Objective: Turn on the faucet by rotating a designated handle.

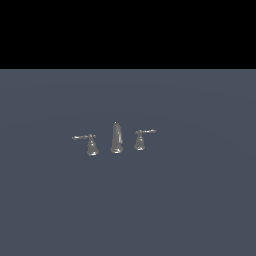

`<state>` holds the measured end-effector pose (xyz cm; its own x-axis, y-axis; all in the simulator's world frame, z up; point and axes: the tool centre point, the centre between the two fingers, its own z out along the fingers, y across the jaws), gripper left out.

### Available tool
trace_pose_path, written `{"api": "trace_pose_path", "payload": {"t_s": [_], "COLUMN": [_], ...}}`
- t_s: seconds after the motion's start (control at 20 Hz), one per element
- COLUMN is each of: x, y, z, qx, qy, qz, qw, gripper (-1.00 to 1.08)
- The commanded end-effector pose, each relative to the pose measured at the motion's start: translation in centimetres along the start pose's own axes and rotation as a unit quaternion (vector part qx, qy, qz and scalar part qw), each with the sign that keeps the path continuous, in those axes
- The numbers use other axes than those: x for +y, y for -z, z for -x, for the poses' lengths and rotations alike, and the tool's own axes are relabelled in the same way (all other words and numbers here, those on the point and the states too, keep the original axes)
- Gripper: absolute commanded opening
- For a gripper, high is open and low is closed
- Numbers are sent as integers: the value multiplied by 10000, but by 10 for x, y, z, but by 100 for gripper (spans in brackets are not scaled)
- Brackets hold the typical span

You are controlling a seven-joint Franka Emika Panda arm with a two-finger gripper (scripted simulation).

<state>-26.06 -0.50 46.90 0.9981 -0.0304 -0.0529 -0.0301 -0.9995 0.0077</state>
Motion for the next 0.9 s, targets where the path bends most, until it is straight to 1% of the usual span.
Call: {"api": "trace_pose_path", "payload": {"t_s": [0.0,0.4,0.85], "x": [0,-8,-35], "y": [0,-9,-41], "z": [0,-2,-12], "qx": [0,4,17], "qy": [0,-161,-732], "qz": [0,-5,-24], "qw": [10000,9999,9973], "gripper": [-100,-100,-100]}}
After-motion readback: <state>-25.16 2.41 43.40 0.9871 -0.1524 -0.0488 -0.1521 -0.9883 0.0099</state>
